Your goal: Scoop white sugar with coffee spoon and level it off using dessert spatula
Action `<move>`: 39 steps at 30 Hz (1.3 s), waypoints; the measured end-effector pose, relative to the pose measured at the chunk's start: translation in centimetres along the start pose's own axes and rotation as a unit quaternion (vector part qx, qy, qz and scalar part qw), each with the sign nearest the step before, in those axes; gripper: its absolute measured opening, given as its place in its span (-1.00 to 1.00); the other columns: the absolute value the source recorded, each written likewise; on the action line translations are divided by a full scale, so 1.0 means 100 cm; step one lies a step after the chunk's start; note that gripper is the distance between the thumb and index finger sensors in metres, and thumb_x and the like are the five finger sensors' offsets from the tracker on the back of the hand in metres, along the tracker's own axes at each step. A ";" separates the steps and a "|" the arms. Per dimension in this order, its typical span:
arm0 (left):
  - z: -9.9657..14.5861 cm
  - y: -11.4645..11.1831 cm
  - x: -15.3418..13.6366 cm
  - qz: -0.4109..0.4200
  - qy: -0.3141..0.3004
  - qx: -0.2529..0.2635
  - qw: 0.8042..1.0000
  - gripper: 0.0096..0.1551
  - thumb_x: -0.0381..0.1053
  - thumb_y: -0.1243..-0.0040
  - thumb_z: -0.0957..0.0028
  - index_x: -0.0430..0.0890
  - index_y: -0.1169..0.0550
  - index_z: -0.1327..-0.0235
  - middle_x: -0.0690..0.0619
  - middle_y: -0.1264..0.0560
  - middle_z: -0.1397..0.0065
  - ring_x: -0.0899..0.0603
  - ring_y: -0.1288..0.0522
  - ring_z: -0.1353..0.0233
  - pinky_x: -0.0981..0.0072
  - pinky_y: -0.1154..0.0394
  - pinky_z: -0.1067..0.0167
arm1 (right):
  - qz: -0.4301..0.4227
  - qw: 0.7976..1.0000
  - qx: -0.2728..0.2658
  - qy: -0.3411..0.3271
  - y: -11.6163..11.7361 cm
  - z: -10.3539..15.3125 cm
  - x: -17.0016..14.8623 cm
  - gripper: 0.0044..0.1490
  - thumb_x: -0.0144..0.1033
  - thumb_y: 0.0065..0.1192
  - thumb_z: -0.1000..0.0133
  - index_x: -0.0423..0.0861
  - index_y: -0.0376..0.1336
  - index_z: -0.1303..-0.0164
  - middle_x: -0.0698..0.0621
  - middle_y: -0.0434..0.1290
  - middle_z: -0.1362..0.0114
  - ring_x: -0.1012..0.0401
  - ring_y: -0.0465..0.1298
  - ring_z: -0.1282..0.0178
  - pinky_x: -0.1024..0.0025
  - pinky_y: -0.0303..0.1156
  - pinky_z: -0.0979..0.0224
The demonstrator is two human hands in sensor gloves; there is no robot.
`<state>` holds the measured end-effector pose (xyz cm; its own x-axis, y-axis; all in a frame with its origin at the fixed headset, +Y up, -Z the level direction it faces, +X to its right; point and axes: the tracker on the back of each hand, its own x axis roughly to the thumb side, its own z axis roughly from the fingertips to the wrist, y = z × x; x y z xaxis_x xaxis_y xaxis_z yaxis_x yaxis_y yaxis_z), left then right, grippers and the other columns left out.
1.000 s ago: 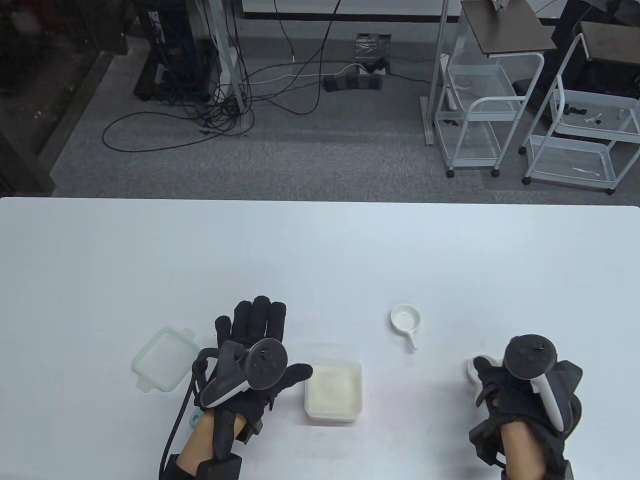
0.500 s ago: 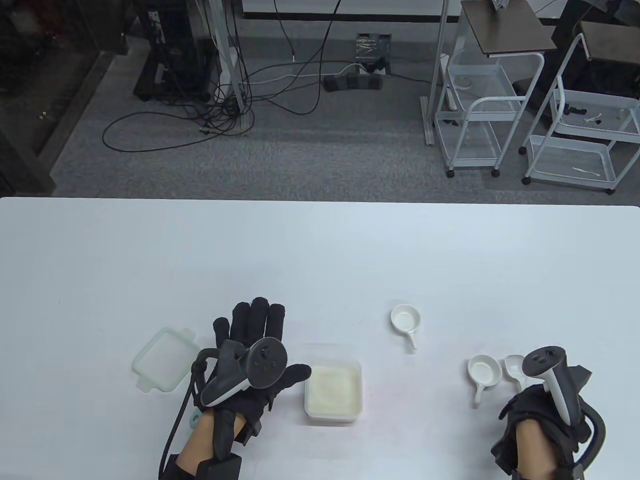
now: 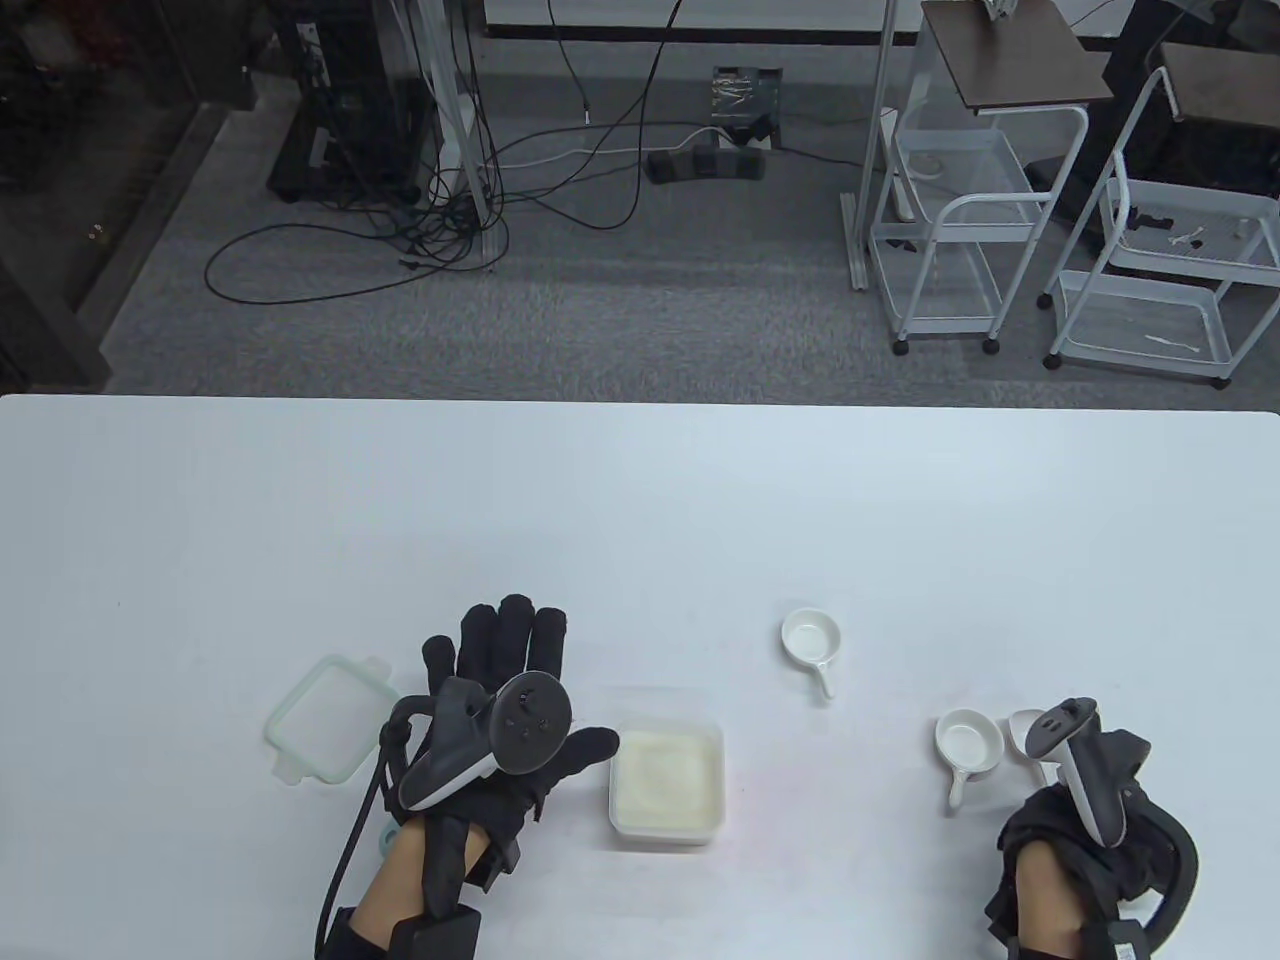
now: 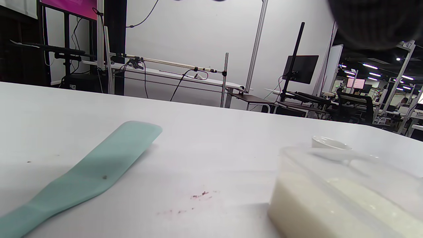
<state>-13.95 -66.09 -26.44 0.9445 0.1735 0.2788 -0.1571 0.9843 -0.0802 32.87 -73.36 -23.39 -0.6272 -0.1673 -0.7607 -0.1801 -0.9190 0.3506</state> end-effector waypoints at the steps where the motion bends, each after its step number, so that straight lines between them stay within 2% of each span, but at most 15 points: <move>1: 0.000 0.000 0.000 0.000 0.000 -0.001 1.000 0.44 0.59 -0.09 0.26 -0.19 0.08 -0.69 -0.39 0.16 -0.74 -0.63 0.08 -0.63 -0.70 0.09 -0.36 | -0.003 1.000 -0.001 -0.001 0.000 0.000 -0.001 -0.46 -0.27 0.46 -0.01 -0.11 0.38 -0.19 -0.23 0.45 -0.34 -0.25 0.40 -0.34 -0.30 0.30 -0.39; 6: 0.000 0.000 0.000 0.001 -0.001 -0.001 1.000 0.44 0.59 -0.09 0.26 -0.20 0.08 -0.69 -0.39 0.16 -0.74 -0.63 0.08 -0.63 -0.70 0.09 -0.36 | -0.045 0.999 0.021 -0.017 -0.008 0.002 -0.007 -0.49 -0.27 0.46 -0.02 -0.13 0.39 -0.16 -0.24 0.48 -0.31 -0.26 0.46 -0.32 -0.36 0.30 -0.37; 9: -0.001 -0.001 0.000 0.001 -0.001 -0.003 1.000 0.44 0.59 -0.09 0.26 -0.20 0.08 -0.69 -0.40 0.17 -0.74 -0.63 0.08 -0.63 -0.71 0.09 -0.35 | -0.078 0.996 -0.018 -0.031 -0.025 0.013 -0.008 -0.49 -0.28 0.46 -0.01 -0.16 0.41 -0.15 -0.26 0.54 -0.25 -0.21 0.58 -0.21 -0.30 0.43 -0.30; 12: -0.001 -0.001 0.000 0.000 0.000 -0.005 1.000 0.45 0.59 -0.09 0.27 -0.19 0.08 -0.69 -0.40 0.17 -0.74 -0.63 0.08 -0.63 -0.70 0.09 -0.35 | -0.139 0.984 -0.082 -0.073 -0.049 0.032 -0.006 -0.51 -0.28 0.48 0.03 -0.16 0.44 -0.08 -0.22 0.64 -0.09 -0.08 0.72 0.01 -0.13 0.58 -0.16; 14: -0.001 -0.001 0.001 -0.001 -0.001 -0.005 1.000 0.44 0.59 -0.09 0.26 -0.19 0.09 -0.69 -0.40 0.17 -0.74 -0.63 0.08 -0.63 -0.70 0.10 -0.36 | -0.181 0.967 -0.132 -0.124 -0.066 0.053 -0.002 -0.55 -0.30 0.48 0.03 -0.16 0.47 -0.03 -0.21 0.67 0.00 0.00 0.75 0.14 -0.04 0.63 -0.08; 16: 0.000 -0.002 0.002 -0.003 -0.002 -0.007 1.000 0.44 0.59 -0.08 0.26 -0.19 0.08 -0.69 -0.40 0.17 -0.74 -0.63 0.08 -0.63 -0.71 0.10 -0.36 | -0.213 0.948 -0.146 -0.189 -0.077 0.071 0.005 -0.55 -0.30 0.48 0.03 -0.17 0.48 -0.03 -0.21 0.68 0.05 0.03 0.74 0.22 0.00 0.64 -0.04; 18: -0.001 -0.005 0.004 -0.007 -0.008 -0.012 1.000 0.44 0.59 -0.08 0.27 -0.19 0.09 -0.69 -0.39 0.17 -0.74 -0.63 0.08 -0.63 -0.70 0.09 -0.36 | -0.249 0.908 -0.163 -0.295 -0.085 0.092 0.016 -0.53 -0.32 0.45 0.01 -0.20 0.48 -0.07 -0.21 0.67 0.10 0.12 0.72 0.34 0.06 0.66 0.04; 19: -0.001 -0.006 0.006 -0.007 -0.013 -0.012 1.000 0.44 0.59 -0.08 0.27 -0.19 0.08 -0.69 -0.39 0.16 -0.74 -0.62 0.08 -0.63 -0.70 0.09 -0.36 | -0.266 0.881 -0.172 -0.352 -0.088 0.105 0.024 -0.52 -0.33 0.43 -0.01 -0.20 0.47 -0.11 -0.20 0.67 0.12 0.15 0.69 0.39 0.09 0.66 0.08; 21: -0.001 -0.007 0.007 -0.006 -0.022 -0.013 1.000 0.44 0.59 -0.08 0.27 -0.19 0.08 -0.68 -0.39 0.16 -0.74 -0.62 0.07 -0.63 -0.69 0.08 -0.36 | -0.255 0.842 -0.185 -0.438 -0.090 0.123 0.035 -0.49 -0.35 0.40 -0.02 -0.15 0.45 -0.18 -0.18 0.66 0.12 0.18 0.66 0.44 0.10 0.65 0.09; 23: -0.001 -0.007 0.009 -0.004 -0.031 -0.013 0.999 0.45 0.59 -0.08 0.28 -0.19 0.09 -0.68 -0.39 0.16 -0.74 -0.62 0.07 -0.63 -0.69 0.08 -0.37 | -0.239 0.814 -0.198 -0.491 -0.088 0.141 0.045 -0.50 -0.35 0.41 -0.01 -0.13 0.46 -0.18 -0.18 0.66 0.12 0.17 0.66 0.42 0.08 0.64 0.07; 24: -0.001 -0.008 0.010 -0.003 -0.034 -0.012 0.999 0.45 0.59 -0.07 0.29 -0.20 0.08 -0.68 -0.39 0.16 -0.74 -0.61 0.06 -0.64 -0.69 0.07 -0.37 | -0.223 0.791 -0.203 -0.532 -0.086 0.149 0.052 -0.50 -0.35 0.41 -0.01 -0.12 0.46 -0.18 -0.18 0.66 0.12 0.17 0.65 0.43 0.08 0.64 0.07; 25: -0.001 -0.008 0.010 -0.004 -0.038 -0.012 0.999 0.45 0.60 -0.07 0.29 -0.19 0.08 -0.68 -0.38 0.16 -0.74 -0.61 0.06 -0.64 -0.68 0.07 -0.37 | -0.203 0.779 -0.195 -0.560 -0.083 0.157 0.059 -0.50 -0.35 0.42 -0.01 -0.11 0.46 -0.18 -0.19 0.65 0.11 0.16 0.65 0.42 0.07 0.64 0.06; 30: -0.001 -0.011 0.014 -0.010 -0.052 -0.017 0.998 0.47 0.60 -0.06 0.31 -0.20 0.08 -0.68 -0.38 0.15 -0.74 -0.61 0.06 -0.64 -0.68 0.06 -0.38 | -0.079 0.755 -0.221 -0.612 -0.062 0.187 0.087 -0.50 -0.36 0.43 0.00 -0.07 0.46 -0.18 -0.20 0.64 0.09 0.15 0.64 0.41 0.05 0.63 0.03; 33: -0.001 -0.013 0.016 -0.015 -0.063 -0.019 0.998 0.47 0.61 -0.06 0.32 -0.19 0.08 -0.68 -0.37 0.15 -0.74 -0.61 0.05 -0.64 -0.67 0.06 -0.38 | -0.040 0.737 -0.241 -0.630 -0.052 0.200 0.097 -0.50 -0.37 0.43 0.01 -0.05 0.46 -0.18 -0.19 0.64 0.09 0.15 0.63 0.41 0.04 0.63 0.02; 39: -0.001 -0.016 0.020 -0.018 -0.088 -0.031 0.996 0.48 0.61 -0.07 0.36 -0.18 0.08 -0.68 -0.33 0.14 -0.75 -0.60 0.05 -0.64 -0.67 0.05 -0.38 | -0.012 0.739 -0.233 -0.632 -0.043 0.207 0.105 -0.49 -0.37 0.42 0.01 -0.05 0.45 -0.18 -0.19 0.64 0.08 0.15 0.62 0.40 0.03 0.62 0.01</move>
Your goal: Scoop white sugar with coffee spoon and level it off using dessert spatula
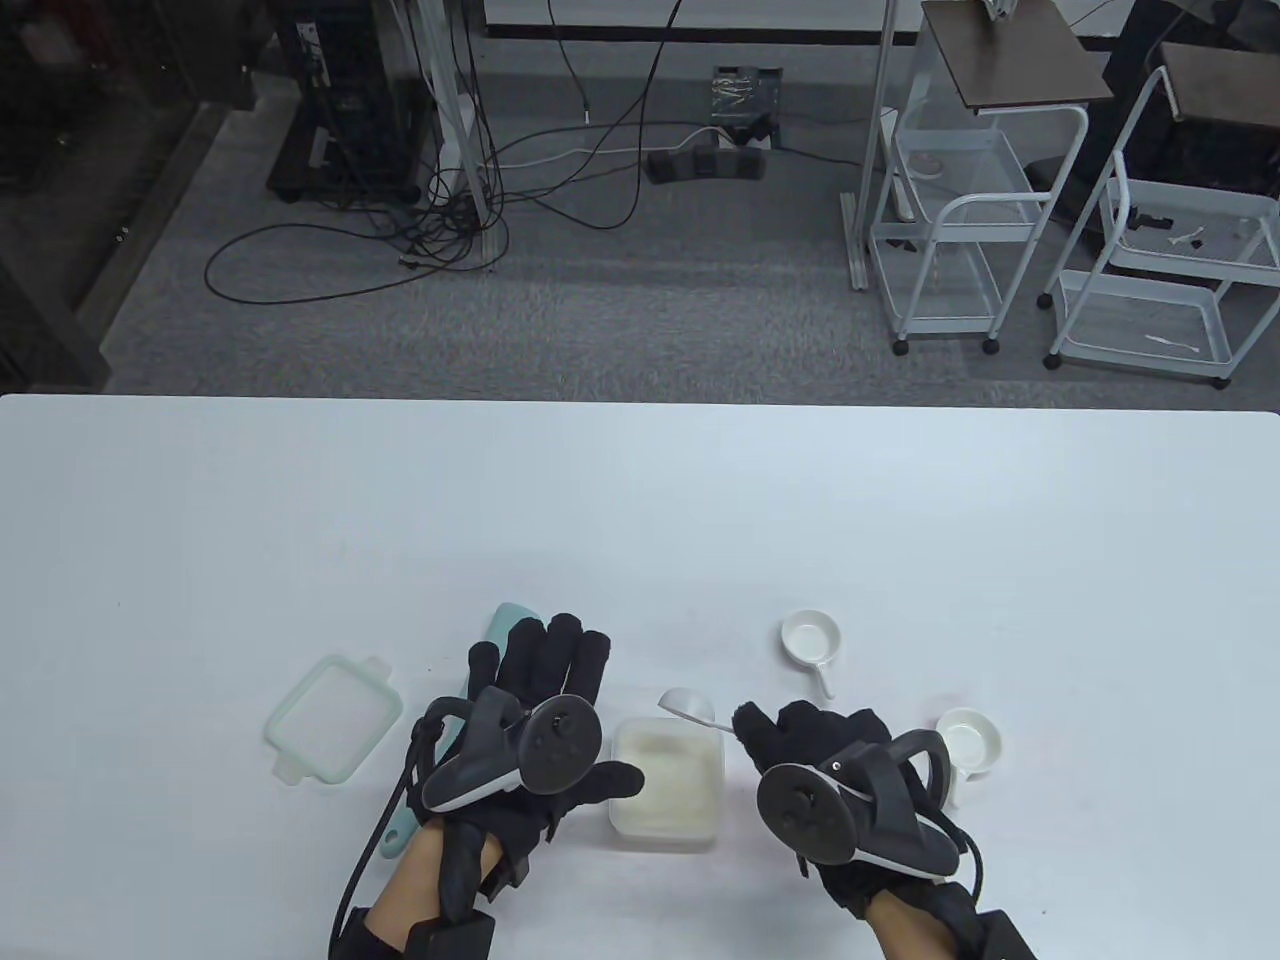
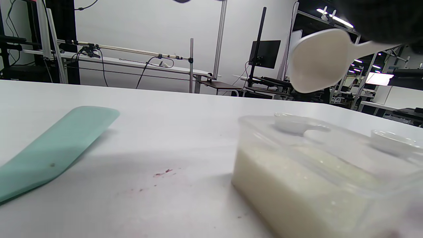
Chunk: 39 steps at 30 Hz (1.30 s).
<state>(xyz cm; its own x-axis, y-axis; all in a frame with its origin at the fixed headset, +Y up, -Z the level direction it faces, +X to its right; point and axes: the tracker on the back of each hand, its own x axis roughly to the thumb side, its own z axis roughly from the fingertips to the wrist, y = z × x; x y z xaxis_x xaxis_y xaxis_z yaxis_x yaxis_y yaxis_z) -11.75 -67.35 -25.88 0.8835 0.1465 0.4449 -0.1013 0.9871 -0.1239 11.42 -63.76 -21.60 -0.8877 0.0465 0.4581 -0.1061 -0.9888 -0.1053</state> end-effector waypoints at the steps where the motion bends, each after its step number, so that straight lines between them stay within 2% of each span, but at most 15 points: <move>1: 0.000 -0.001 0.001 -0.001 -0.007 -0.004 1.000 0.48 0.62 -0.07 0.36 -0.17 0.08 -0.68 -0.33 0.14 -0.76 -0.60 0.04 -0.64 -0.67 0.05 -0.38 | -0.001 1.000 0.008 0.003 0.002 0.000 0.000 -0.49 -0.37 0.42 0.00 -0.05 0.45 -0.19 -0.20 0.63 0.08 0.15 0.62 0.40 0.03 0.62 0.00; 5: -0.004 -0.009 0.005 0.010 -0.031 -0.025 0.999 0.50 0.64 -0.08 0.40 -0.16 0.07 -0.68 -0.28 0.08 -0.77 -0.55 -0.08 -0.65 -0.65 -0.02 -0.40 | -0.003 1.000 0.021 0.005 0.008 -0.002 -0.002 -0.49 -0.37 0.42 0.00 -0.06 0.45 -0.19 -0.19 0.63 0.08 0.14 0.62 0.40 0.02 0.61 -0.01; 7: -0.008 -0.019 0.006 0.065 -0.052 -0.027 0.996 0.53 0.64 -0.11 0.44 -0.17 0.06 -0.67 -0.28 0.03 -0.76 -0.50 -0.14 -0.66 -0.63 -0.06 -0.40 | -0.005 1.000 0.025 0.007 0.010 -0.002 -0.002 -0.49 -0.37 0.42 0.00 -0.06 0.45 -0.19 -0.19 0.63 0.08 0.14 0.62 0.39 0.01 0.61 -0.02; 9: -0.013 -0.031 0.008 0.106 -0.062 -0.043 0.992 0.58 0.64 -0.15 0.48 -0.16 0.12 -0.66 -0.26 0.04 -0.77 -0.50 -0.12 -0.66 -0.63 -0.05 -0.41 | -0.003 1.000 0.029 0.005 0.012 -0.003 0.000 -0.49 -0.37 0.42 0.00 -0.05 0.45 -0.19 -0.19 0.63 0.07 0.13 0.62 0.38 0.00 0.60 -0.03; 16: -0.022 -0.055 0.022 0.053 -0.078 -0.064 0.994 0.56 0.63 -0.19 0.49 -0.06 0.15 -0.64 -0.16 0.00 -0.77 -0.47 -0.11 -0.67 -0.61 -0.07 -0.40 | 0.013 0.999 0.047 -0.007 0.018 -0.006 0.006 -0.49 -0.37 0.43 0.01 -0.04 0.45 -0.18 -0.19 0.63 0.06 0.12 0.63 0.36 -0.01 0.60 -0.04; 21: -0.024 -0.059 0.021 0.063 -0.072 -0.076 0.992 0.53 0.61 -0.20 0.46 -0.07 0.12 -0.65 -0.13 -0.10 -0.76 -0.42 -0.20 -0.67 -0.58 -0.12 -0.41 | 0.032 0.998 0.056 -0.014 0.024 -0.007 0.010 -0.49 -0.37 0.43 0.01 -0.02 0.45 -0.18 -0.19 0.63 0.05 0.12 0.63 0.36 -0.01 0.60 -0.05; 28: -0.023 -0.059 0.022 0.058 -0.070 -0.079 0.993 0.50 0.61 -0.19 0.45 -0.06 0.09 -0.65 -0.11 -0.12 -0.75 -0.35 -0.29 -0.64 -0.55 -0.17 -0.42 | 0.075 0.994 0.072 -0.026 0.032 -0.009 0.022 -0.49 -0.36 0.43 0.01 -0.02 0.45 -0.18 -0.19 0.63 0.08 0.13 0.63 0.38 0.00 0.60 -0.04; 35: -0.023 -0.060 0.023 0.055 -0.067 -0.084 0.993 0.49 0.60 -0.19 0.43 -0.07 0.09 -0.65 -0.12 -0.10 -0.76 -0.36 -0.28 -0.64 -0.55 -0.17 -0.42 | -0.038 0.991 0.124 -0.006 0.040 -0.011 0.015 -0.49 -0.37 0.36 -0.02 -0.15 0.44 -0.20 -0.16 0.63 0.16 0.13 0.63 0.41 0.00 0.60 -0.03; 39: -0.023 -0.060 0.023 0.054 -0.066 -0.086 0.993 0.49 0.60 -0.19 0.43 -0.07 0.09 -0.65 -0.12 -0.10 -0.76 -0.36 -0.28 -0.64 -0.54 -0.17 -0.42 | -0.156 0.975 0.154 0.040 0.048 -0.012 -0.001 -0.47 -0.40 0.29 -0.05 -0.25 0.41 -0.21 -0.16 0.62 0.20 0.15 0.62 0.45 0.01 0.61 0.00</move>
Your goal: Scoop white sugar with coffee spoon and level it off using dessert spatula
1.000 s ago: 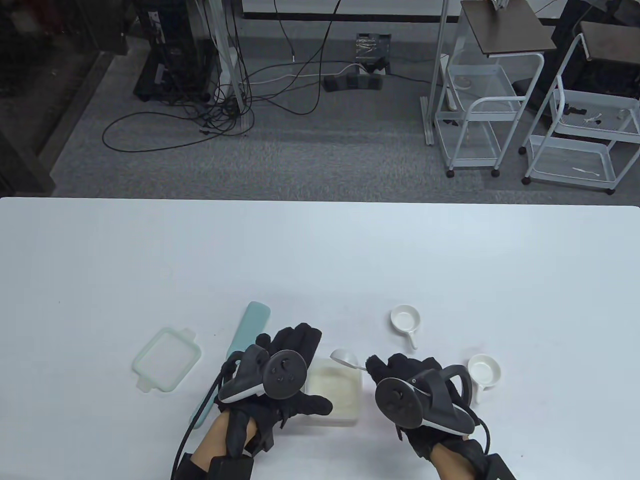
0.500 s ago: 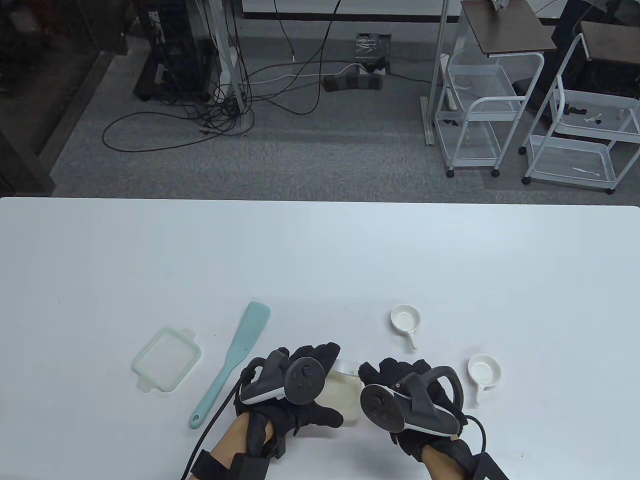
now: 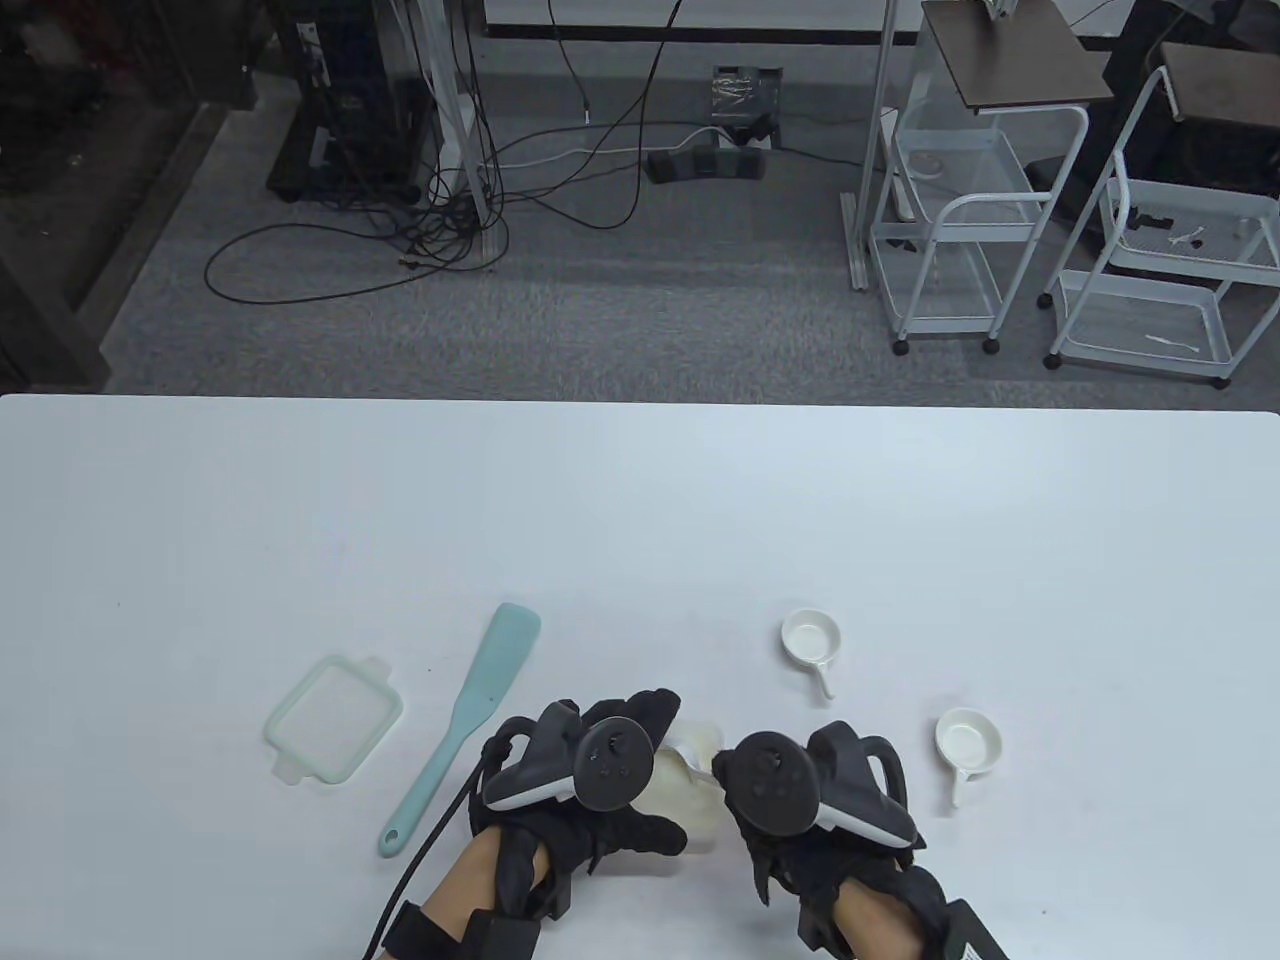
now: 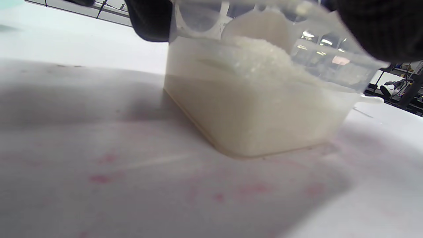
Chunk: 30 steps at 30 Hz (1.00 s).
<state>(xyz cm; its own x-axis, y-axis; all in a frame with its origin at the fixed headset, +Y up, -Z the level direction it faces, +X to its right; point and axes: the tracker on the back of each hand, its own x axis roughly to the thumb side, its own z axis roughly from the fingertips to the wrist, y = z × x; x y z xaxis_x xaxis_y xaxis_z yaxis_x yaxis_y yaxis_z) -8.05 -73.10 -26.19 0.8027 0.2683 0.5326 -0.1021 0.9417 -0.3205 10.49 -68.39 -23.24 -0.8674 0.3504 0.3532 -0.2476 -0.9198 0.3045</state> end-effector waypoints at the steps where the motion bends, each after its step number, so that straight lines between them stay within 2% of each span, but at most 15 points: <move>1: 0.000 0.000 0.000 0.000 0.000 0.000 1.000 0.49 0.60 -0.19 0.43 -0.07 0.09 -0.65 -0.12 -0.10 -0.76 -0.36 -0.28 -0.64 -0.55 -0.17 -0.42 | -0.034 0.999 0.008 0.007 0.001 -0.001 -0.006 -0.47 -0.41 0.27 -0.05 -0.28 0.41 -0.21 -0.16 0.62 0.21 0.16 0.61 0.45 0.02 0.61 0.02; 2: 0.000 0.000 0.000 0.000 0.000 -0.001 1.000 0.49 0.60 -0.19 0.43 -0.07 0.09 -0.65 -0.12 -0.09 -0.76 -0.36 -0.28 -0.64 -0.55 -0.16 -0.42 | -0.081 0.996 0.021 0.021 0.003 -0.003 -0.014 -0.46 -0.41 0.25 -0.06 -0.30 0.40 -0.21 -0.14 0.62 0.22 0.17 0.61 0.46 0.02 0.61 0.03; 5: 0.000 0.000 0.000 -0.002 0.001 -0.001 1.000 0.49 0.60 -0.18 0.43 -0.07 0.09 -0.65 -0.12 -0.09 -0.76 -0.36 -0.28 -0.64 -0.55 -0.16 -0.42 | -0.149 0.987 0.039 0.044 0.005 -0.004 -0.028 -0.46 -0.40 0.21 -0.07 -0.32 0.39 -0.22 -0.12 0.61 0.23 0.19 0.61 0.47 0.04 0.62 0.05; 10: 0.000 0.000 0.001 -0.003 0.002 -0.001 1.000 0.50 0.60 -0.18 0.43 -0.07 0.10 -0.65 -0.12 -0.09 -0.76 -0.36 -0.28 -0.64 -0.55 -0.17 -0.42 | -0.232 0.969 0.053 0.058 0.004 -0.002 -0.045 -0.46 -0.40 0.20 -0.08 -0.33 0.38 -0.22 -0.12 0.61 0.24 0.19 0.61 0.46 0.04 0.62 0.05; 16: 0.001 -0.001 0.001 -0.003 0.004 0.000 1.000 0.50 0.61 -0.17 0.43 -0.08 0.10 -0.65 -0.12 -0.07 -0.77 -0.39 -0.28 -0.63 -0.54 -0.17 -0.42 | -0.271 0.960 0.043 0.053 -0.005 0.003 -0.054 -0.46 -0.40 0.20 -0.09 -0.33 0.37 -0.23 -0.12 0.60 0.24 0.19 0.61 0.46 0.04 0.61 0.05; 25: 0.002 -0.001 0.001 0.002 0.006 0.002 1.000 0.50 0.60 -0.17 0.42 -0.09 0.11 -0.65 -0.12 -0.06 -0.77 -0.41 -0.27 -0.63 -0.54 -0.16 -0.42 | -0.287 0.956 0.036 0.045 -0.009 0.005 -0.057 -0.46 -0.40 0.20 -0.09 -0.33 0.37 -0.23 -0.12 0.60 0.24 0.18 0.61 0.45 0.03 0.61 0.04; 28: 0.004 0.005 -0.001 0.018 0.011 -0.006 1.000 0.50 0.60 -0.15 0.42 -0.11 0.10 -0.65 -0.16 -0.05 -0.77 -0.43 -0.25 -0.64 -0.55 -0.15 -0.42 | -0.286 0.957 0.037 0.043 -0.009 0.005 -0.057 -0.46 -0.40 0.20 -0.09 -0.33 0.37 -0.23 -0.12 0.60 0.23 0.18 0.61 0.45 0.03 0.61 0.04; 30: 0.010 0.017 -0.007 0.040 0.019 0.001 0.999 0.50 0.61 -0.14 0.42 -0.11 0.10 -0.66 -0.17 -0.05 -0.77 -0.43 -0.25 -0.64 -0.55 -0.15 -0.42 | -0.285 0.957 0.036 0.042 -0.009 0.005 -0.056 -0.46 -0.40 0.20 -0.09 -0.33 0.37 -0.24 -0.12 0.60 0.23 0.18 0.61 0.45 0.03 0.61 0.04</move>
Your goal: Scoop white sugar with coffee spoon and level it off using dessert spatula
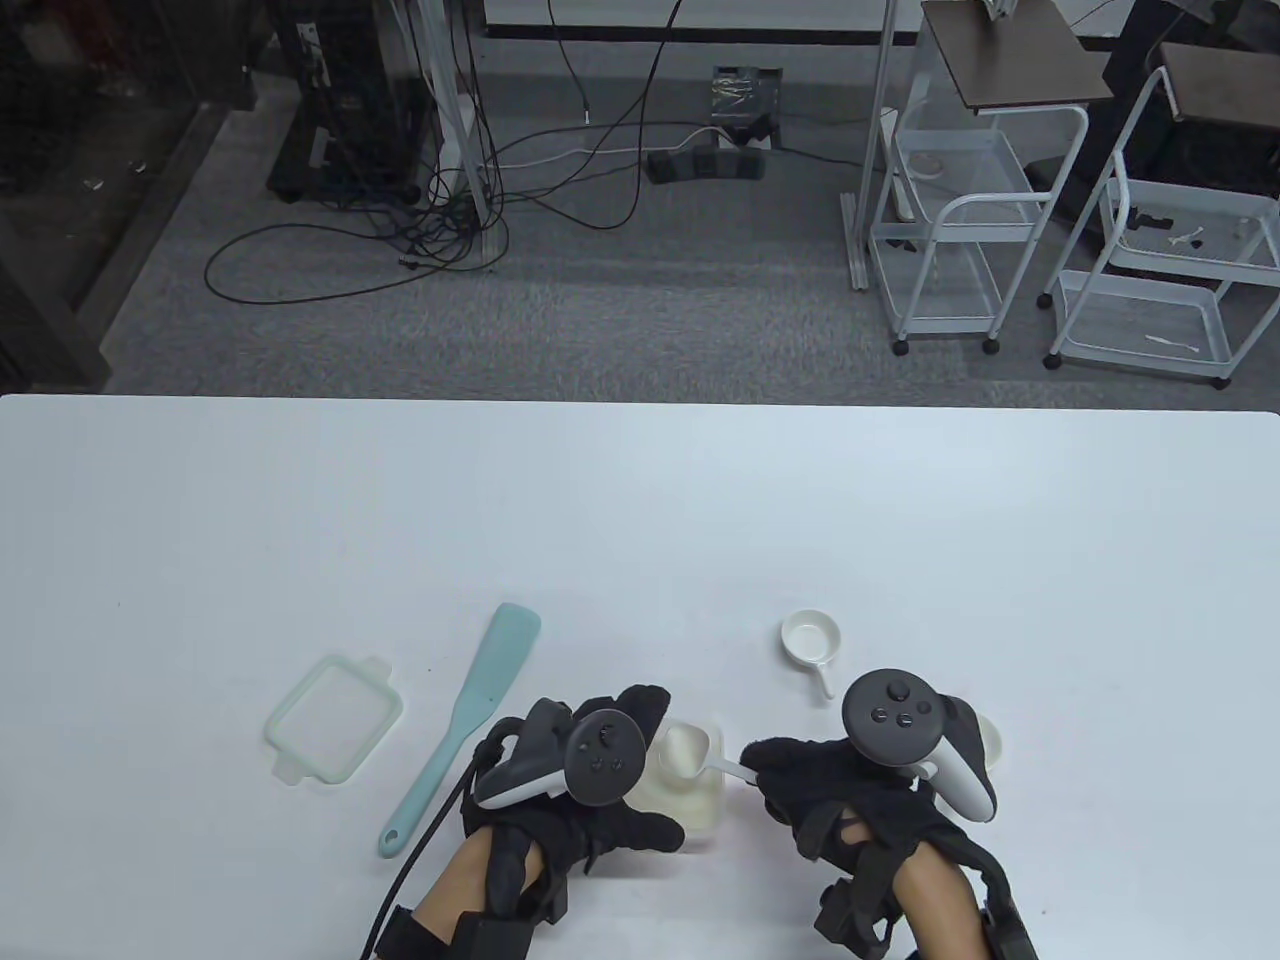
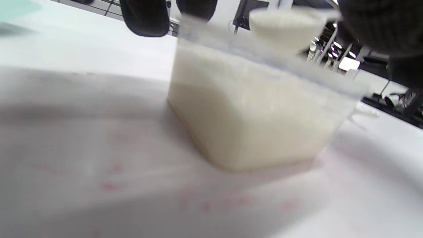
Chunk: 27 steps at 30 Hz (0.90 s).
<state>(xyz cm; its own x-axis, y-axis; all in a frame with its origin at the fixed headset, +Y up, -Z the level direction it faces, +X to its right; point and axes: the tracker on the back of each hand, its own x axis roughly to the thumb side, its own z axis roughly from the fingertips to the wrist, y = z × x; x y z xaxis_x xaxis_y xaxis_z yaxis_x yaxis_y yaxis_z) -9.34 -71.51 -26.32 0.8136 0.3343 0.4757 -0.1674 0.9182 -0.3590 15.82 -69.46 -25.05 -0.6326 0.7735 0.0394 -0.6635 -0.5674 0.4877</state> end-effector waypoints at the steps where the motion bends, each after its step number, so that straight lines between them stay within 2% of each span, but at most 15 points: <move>1: 0.004 0.009 -0.005 0.016 0.006 0.011 1.000 0.50 0.61 -0.13 0.42 -0.12 0.09 -0.66 -0.17 -0.05 -0.77 -0.43 -0.25 -0.64 -0.55 -0.15 -0.42 | -0.001 1.000 -0.002 -0.002 0.000 0.000 0.000 -0.46 -0.40 0.20 -0.09 -0.33 0.37 -0.23 -0.12 0.60 0.23 0.18 0.61 0.45 0.03 0.61 0.04; 3: 0.011 0.022 -0.017 0.050 0.027 0.017 0.998 0.48 0.60 -0.15 0.39 -0.12 0.06 -0.67 -0.19 -0.08 -0.77 -0.44 -0.25 -0.64 -0.57 -0.14 -0.41 | -0.003 1.000 -0.003 -0.003 -0.001 0.001 0.001 -0.46 -0.40 0.20 -0.09 -0.33 0.37 -0.24 -0.12 0.60 0.23 0.18 0.61 0.45 0.03 0.61 0.04; 5: 0.020 0.032 -0.032 0.106 0.044 -0.004 0.993 0.48 0.59 -0.16 0.36 -0.13 0.07 -0.68 -0.19 -0.06 -0.78 -0.46 -0.22 -0.66 -0.62 -0.09 -0.41 | -0.005 1.000 -0.003 -0.002 -0.002 0.002 0.001 -0.46 -0.40 0.20 -0.09 -0.33 0.37 -0.24 -0.13 0.60 0.23 0.18 0.61 0.45 0.02 0.60 0.04; 8: 0.028 0.043 -0.052 0.168 0.078 -0.003 0.983 0.41 0.53 -0.22 0.25 -0.15 0.04 -0.69 -0.21 -0.10 -0.78 -0.45 -0.24 -0.65 -0.59 -0.11 -0.43 | -0.006 1.000 -0.006 -0.001 -0.003 0.002 0.000 -0.46 -0.40 0.21 -0.09 -0.33 0.37 -0.24 -0.13 0.60 0.23 0.18 0.61 0.45 0.02 0.60 0.04; 12: 0.036 0.050 -0.074 0.090 0.193 0.030 0.977 0.23 0.41 -0.27 0.10 -0.18 -0.09 -0.68 -0.22 -0.27 -0.70 -0.36 -0.45 -0.53 -0.39 -0.32 -0.41 | -0.009 1.000 -0.009 -0.007 -0.004 0.002 0.000 -0.46 -0.40 0.21 -0.09 -0.33 0.37 -0.24 -0.13 0.60 0.23 0.18 0.61 0.45 0.02 0.60 0.04; 14: 0.036 0.047 -0.082 0.061 0.243 0.013 0.968 0.10 0.28 -0.29 0.02 -0.19 -0.14 -0.66 -0.23 -0.35 -0.65 -0.27 -0.55 -0.43 -0.26 -0.42 -0.37 | -0.010 1.000 -0.008 -0.009 -0.004 0.002 0.000 -0.46 -0.40 0.21 -0.10 -0.33 0.37 -0.24 -0.13 0.60 0.23 0.18 0.61 0.45 0.02 0.60 0.04; 16: 0.036 0.042 -0.088 0.080 0.275 -0.007 0.958 0.06 0.20 -0.30 -0.02 -0.21 -0.14 -0.65 -0.24 -0.34 -0.65 -0.25 -0.56 -0.40 -0.24 -0.43 -0.36 | -0.011 1.000 -0.008 -0.011 -0.004 0.002 0.000 -0.46 -0.40 0.21 -0.10 -0.33 0.37 -0.24 -0.13 0.60 0.23 0.18 0.61 0.45 0.02 0.60 0.04; 18: 0.036 0.039 -0.092 0.060 0.304 -0.011 0.951 0.04 0.18 -0.32 -0.02 -0.21 -0.15 -0.65 -0.26 -0.36 -0.62 -0.23 -0.59 -0.37 -0.21 -0.46 -0.34 | -0.011 1.000 -0.007 -0.013 -0.004 0.002 0.001 -0.46 -0.40 0.21 -0.10 -0.33 0.37 -0.24 -0.13 0.60 0.23 0.18 0.61 0.45 0.02 0.60 0.04; 22: 0.035 0.036 -0.094 -0.057 0.365 -0.023 0.929 0.09 0.21 -0.36 0.02 -0.22 -0.17 -0.65 -0.23 -0.40 -0.59 -0.20 -0.61 -0.34 -0.18 -0.48 -0.32 | -0.012 1.000 -0.006 -0.015 -0.004 0.002 0.001 -0.46 -0.40 0.21 -0.10 -0.33 0.37 -0.25 -0.13 0.60 0.23 0.18 0.61 0.45 0.03 0.60 0.04; 24: 0.033 0.032 -0.093 -0.079 0.390 -0.044 0.916 0.09 0.22 -0.36 0.02 -0.22 -0.17 -0.65 -0.23 -0.41 -0.59 -0.20 -0.61 -0.33 -0.17 -0.49 -0.32 | -0.011 1.000 -0.005 -0.015 -0.003 0.002 0.001 -0.46 -0.40 0.21 -0.10 -0.33 0.37 -0.25 -0.12 0.60 0.23 0.18 0.61 0.45 0.03 0.60 0.04; 27: 0.031 0.028 -0.094 -0.092 0.405 -0.062 0.908 0.07 0.23 -0.36 0.02 -0.22 -0.21 -0.64 -0.21 -0.45 -0.55 -0.17 -0.63 -0.30 -0.14 -0.51 -0.30 | -0.010 1.000 -0.004 -0.015 -0.003 0.002 0.001 -0.46 -0.39 0.21 -0.10 -0.32 0.37 -0.25 -0.12 0.60 0.23 0.18 0.61 0.45 0.03 0.60 0.04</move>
<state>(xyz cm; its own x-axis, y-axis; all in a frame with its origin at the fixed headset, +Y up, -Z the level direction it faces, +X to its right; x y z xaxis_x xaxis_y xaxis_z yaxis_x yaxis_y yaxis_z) -19.15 -71.45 -29.32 0.9723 -0.1341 -0.1913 0.0360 0.8952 -0.4443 16.02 -69.12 -25.04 -0.6069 0.7928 0.0570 -0.6786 -0.5541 0.4821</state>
